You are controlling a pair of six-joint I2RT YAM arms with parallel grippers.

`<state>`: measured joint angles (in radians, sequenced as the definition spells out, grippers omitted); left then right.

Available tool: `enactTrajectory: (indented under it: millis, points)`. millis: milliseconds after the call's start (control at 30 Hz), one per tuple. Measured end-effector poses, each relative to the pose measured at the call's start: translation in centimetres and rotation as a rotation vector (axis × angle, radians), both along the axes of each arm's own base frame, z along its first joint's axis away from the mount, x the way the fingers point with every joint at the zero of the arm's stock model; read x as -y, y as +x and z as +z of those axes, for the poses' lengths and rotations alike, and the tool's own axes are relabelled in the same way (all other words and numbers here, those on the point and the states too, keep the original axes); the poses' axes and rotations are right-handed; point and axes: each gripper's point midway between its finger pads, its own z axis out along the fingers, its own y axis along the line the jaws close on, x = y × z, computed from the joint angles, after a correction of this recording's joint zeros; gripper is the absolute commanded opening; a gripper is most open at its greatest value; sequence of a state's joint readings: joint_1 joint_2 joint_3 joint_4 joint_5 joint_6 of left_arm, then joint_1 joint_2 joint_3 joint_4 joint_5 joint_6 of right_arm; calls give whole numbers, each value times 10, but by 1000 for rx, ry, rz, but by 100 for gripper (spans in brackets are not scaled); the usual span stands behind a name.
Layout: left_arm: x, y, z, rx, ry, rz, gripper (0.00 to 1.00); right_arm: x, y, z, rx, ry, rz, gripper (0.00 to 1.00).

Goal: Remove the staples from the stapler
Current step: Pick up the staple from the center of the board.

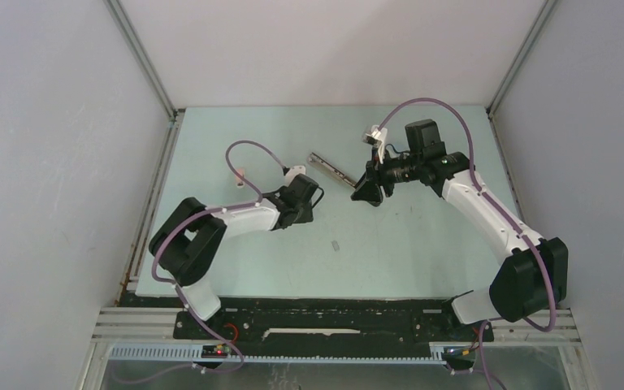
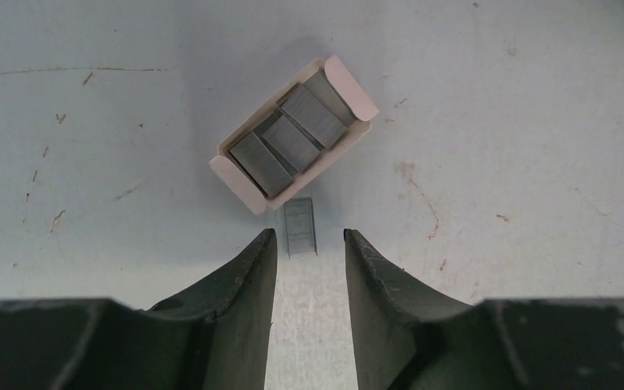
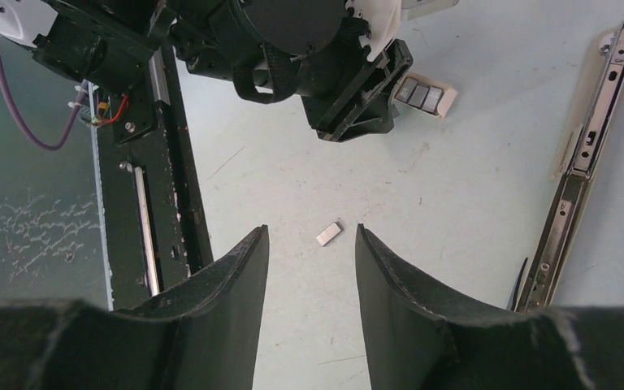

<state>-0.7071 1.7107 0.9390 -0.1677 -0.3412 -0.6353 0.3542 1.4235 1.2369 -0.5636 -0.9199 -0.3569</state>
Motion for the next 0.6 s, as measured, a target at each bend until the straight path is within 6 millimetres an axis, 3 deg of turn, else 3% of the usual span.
enactTrajectory:
  millis: [167, 600]
  points:
    - [-4, -3, -9, -23, 29, 6, 42, 0, 0, 0, -1, 2, 0, 52]
    - [-1, 7, -9, -13, 49, 20, 36, 2, 1, 1, -1, 4, -3, 52]
